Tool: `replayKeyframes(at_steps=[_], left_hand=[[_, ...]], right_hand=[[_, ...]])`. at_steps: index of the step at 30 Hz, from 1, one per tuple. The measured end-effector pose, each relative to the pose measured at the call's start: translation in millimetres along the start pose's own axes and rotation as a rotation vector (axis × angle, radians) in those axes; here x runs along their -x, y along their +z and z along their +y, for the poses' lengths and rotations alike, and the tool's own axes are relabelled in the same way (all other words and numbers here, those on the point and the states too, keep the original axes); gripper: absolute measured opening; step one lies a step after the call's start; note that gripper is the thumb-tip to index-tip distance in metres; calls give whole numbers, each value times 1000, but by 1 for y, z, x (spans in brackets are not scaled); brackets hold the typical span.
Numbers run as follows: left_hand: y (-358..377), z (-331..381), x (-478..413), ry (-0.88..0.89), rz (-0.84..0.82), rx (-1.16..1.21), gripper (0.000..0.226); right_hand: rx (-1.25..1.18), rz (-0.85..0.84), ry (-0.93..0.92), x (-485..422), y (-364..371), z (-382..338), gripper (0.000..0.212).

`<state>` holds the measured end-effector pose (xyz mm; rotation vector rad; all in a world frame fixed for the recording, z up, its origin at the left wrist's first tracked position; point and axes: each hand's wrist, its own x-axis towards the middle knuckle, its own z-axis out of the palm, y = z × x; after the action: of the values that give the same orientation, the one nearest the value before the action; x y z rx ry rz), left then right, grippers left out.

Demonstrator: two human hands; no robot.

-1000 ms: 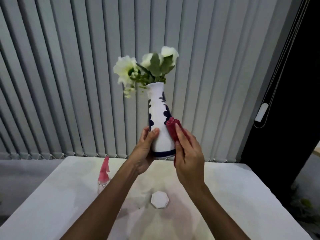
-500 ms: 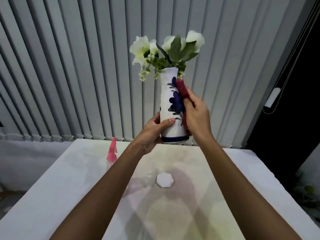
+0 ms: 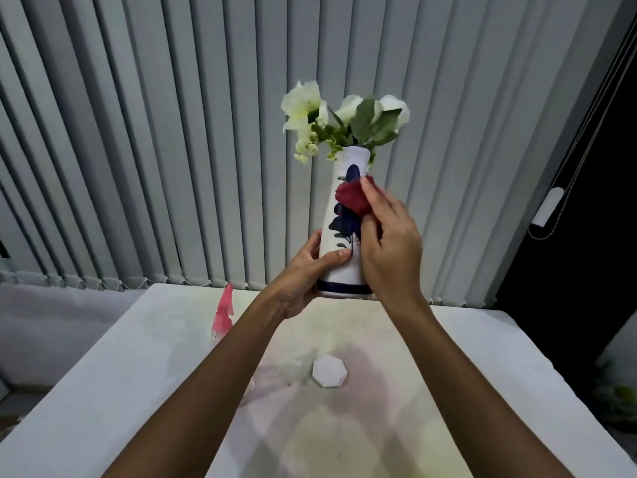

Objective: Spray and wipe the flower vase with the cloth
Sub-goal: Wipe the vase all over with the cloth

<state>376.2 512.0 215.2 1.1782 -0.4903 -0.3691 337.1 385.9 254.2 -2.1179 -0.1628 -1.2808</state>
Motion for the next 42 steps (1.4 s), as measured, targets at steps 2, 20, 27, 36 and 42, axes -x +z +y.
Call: replayKeyframes(at_steps=[2,20,27,36,42], left_hand=[[0,-5,0,5,-21,-6,69],[-2,1,1,-5,-75,93,84],[1,-3,3,37,-3,61,57],[-8,17,3,94,98,202,58],[-4,2,7,35,53,-17,55]], right_hand=[[-104,-7,87,-15,0,1,46],[-18,-33,-40,1,-2,-3,40],[-413,-126,275,-32,-9,-12,37],[-572,-134,336,43,-3,9,34],[-128,7,-109,9,0,4,41]])
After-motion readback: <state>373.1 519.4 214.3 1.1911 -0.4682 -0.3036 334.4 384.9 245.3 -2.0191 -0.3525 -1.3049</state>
